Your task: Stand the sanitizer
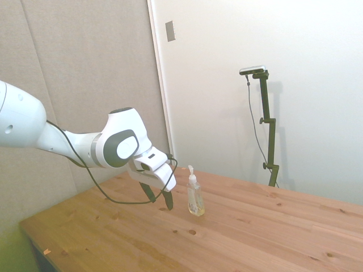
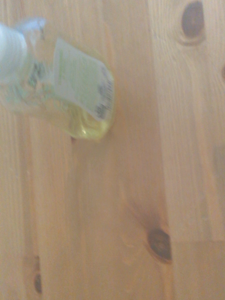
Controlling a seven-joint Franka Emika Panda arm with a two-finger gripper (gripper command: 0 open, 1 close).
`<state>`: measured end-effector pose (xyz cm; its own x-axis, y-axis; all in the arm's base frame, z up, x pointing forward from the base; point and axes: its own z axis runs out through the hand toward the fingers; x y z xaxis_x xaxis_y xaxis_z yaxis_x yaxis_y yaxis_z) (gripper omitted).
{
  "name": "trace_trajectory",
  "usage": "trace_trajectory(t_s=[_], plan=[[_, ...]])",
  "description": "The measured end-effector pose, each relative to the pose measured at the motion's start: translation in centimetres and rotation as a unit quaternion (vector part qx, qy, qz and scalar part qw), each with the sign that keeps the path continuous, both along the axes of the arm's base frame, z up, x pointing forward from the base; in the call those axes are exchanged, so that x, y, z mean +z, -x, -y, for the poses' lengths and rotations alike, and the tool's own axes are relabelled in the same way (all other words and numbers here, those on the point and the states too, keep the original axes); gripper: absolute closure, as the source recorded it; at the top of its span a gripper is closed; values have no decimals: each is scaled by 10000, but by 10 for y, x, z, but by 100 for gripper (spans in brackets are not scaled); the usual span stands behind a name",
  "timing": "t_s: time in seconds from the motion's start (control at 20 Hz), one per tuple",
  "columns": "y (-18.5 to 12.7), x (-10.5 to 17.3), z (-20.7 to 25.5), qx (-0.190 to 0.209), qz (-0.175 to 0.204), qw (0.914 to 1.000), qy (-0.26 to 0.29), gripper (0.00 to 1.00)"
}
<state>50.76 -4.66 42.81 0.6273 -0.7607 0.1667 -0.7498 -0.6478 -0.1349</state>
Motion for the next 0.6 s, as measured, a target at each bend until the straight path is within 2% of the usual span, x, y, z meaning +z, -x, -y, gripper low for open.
trace_trajectory(t_s=[0.1,0.25,0.45,0.6], plan=[[1,-7,-7,278,-268,9992,-82,0],[5,-16,-17,559,-517,9971,78,0],[20,-20,-26,626,-615,9960,165,0],[22,-12,-33,567,-546,9969,58,0]])
